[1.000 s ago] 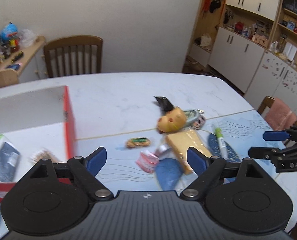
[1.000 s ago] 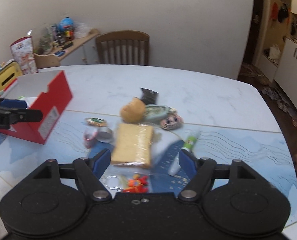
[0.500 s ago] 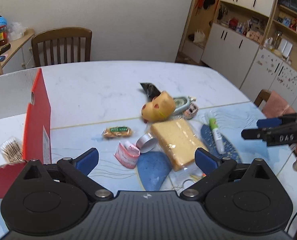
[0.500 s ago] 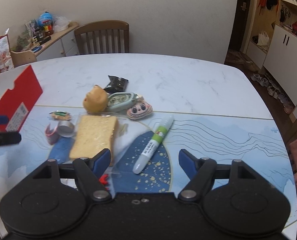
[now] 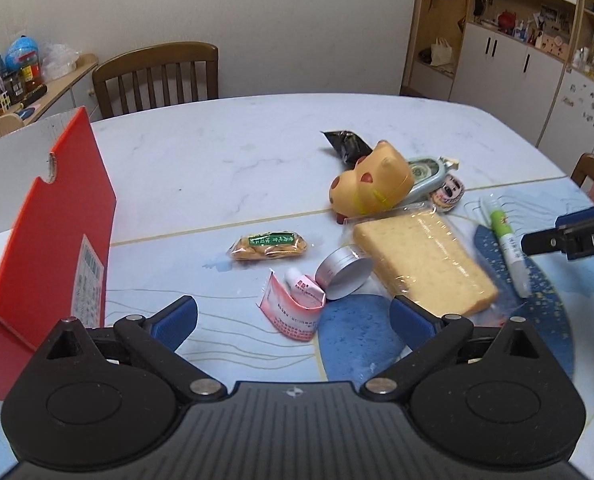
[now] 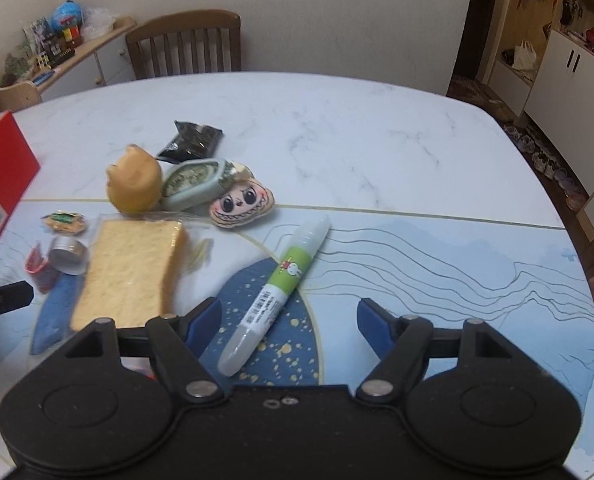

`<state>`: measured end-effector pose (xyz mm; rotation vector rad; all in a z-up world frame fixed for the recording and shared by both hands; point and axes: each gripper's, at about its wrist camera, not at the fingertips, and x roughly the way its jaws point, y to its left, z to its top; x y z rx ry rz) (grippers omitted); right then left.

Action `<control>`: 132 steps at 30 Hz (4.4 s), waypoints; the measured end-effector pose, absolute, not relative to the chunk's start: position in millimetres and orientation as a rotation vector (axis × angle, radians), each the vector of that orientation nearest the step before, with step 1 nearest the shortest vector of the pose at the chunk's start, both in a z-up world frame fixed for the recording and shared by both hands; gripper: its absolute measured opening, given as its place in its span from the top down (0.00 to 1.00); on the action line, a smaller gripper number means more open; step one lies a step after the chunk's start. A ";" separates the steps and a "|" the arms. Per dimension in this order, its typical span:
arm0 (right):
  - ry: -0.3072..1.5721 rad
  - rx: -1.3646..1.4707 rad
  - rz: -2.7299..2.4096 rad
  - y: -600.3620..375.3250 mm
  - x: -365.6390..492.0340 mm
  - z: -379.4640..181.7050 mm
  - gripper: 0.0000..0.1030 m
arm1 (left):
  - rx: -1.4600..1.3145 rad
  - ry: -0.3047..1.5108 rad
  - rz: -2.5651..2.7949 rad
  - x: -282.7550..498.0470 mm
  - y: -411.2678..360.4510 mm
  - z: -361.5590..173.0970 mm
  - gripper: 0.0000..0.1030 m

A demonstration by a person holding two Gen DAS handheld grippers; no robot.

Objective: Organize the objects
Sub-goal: 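Grasp the pink roll with the left tool while the right tool grasps the green marker, then carry the pink roll and marker into the red box and release both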

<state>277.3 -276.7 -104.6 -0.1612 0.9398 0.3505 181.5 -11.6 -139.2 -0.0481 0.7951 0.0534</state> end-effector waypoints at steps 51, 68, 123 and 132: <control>0.981 -0.091 0.325 -278.7 268.2 -110.8 0.83 | -0.106 0.838 0.053 185.3 4.5 -154.1 0.76; 0.953 -0.055 0.432 -248.8 204.5 -63.8 0.83 | -0.122 0.830 -0.025 147.0 14.4 -143.1 0.80; 0.920 -0.272 0.830 116.1 226.5 -22.7 0.83 | -0.091 0.836 0.159 123.4 246.1 -74.2 0.80; 0.982 -0.387 0.804 139.6 233.8 -57.6 0.83 | -0.109 1.003 0.129 152.5 256.8 -101.4 0.80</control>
